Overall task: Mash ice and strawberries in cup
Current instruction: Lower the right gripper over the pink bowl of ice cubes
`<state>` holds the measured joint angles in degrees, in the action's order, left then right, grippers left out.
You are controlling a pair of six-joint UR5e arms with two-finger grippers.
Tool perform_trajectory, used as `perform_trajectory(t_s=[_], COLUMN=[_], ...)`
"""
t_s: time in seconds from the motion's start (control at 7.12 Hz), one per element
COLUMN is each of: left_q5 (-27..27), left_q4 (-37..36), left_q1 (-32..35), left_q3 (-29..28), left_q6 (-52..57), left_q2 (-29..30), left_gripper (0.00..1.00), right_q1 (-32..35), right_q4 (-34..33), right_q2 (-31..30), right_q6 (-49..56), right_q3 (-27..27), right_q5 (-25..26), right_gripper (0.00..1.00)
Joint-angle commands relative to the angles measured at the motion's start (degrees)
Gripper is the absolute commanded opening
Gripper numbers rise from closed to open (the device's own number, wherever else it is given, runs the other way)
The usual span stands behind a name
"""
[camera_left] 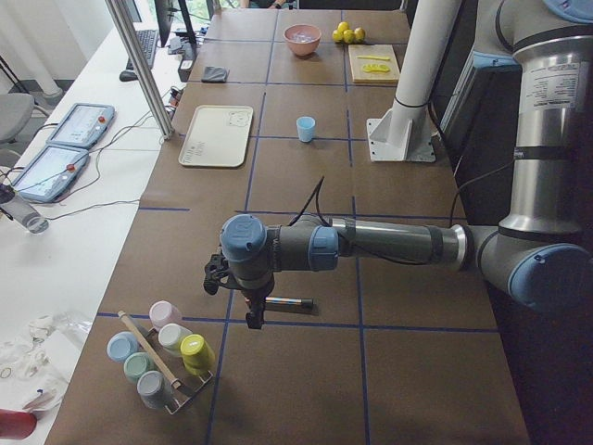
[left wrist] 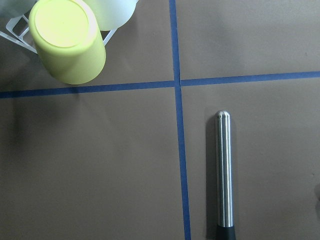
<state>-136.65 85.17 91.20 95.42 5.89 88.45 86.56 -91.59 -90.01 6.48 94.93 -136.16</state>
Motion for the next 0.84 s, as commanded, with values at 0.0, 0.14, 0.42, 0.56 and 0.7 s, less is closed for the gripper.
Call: perform_trajectory(t_s=[0.0,0.14,0.42,0.56,0.7], left_q5=[0.07,0.07,0.07,0.07,0.07], left_q4=[0.00,0.00,0.00,0.00,0.00], left_q1=[0.03,0.03,-0.06,-0.06,0.03], left_q3=[0.12,0.12,0.12,0.12,0.12], left_q6=[0.00,0.00,0.00,0.00,0.00], left_q2=[-0.04,-0.04,-0.04,-0.04,-0.04], left_gripper=[1.00,1.00,1.00,1.00,1.00], right_q1=[-2.09,-3.57,-6.39,-7.79,-9.81], right_q4=[0.01,0.01,0.01,0.01,-0.08], right_q2=[-0.25,-0.16,0.45,0.71,0.98], right_q6=[-0.77,-0.77,-0.77,-0.68,-0.85], right_q3=[1.05,1.05,1.49,1.93,3.50], right_q5=[0.19,0.71,2.12,2.30,4.47], right_gripper=[0.89,0.84,0.75,0.73,0.73])
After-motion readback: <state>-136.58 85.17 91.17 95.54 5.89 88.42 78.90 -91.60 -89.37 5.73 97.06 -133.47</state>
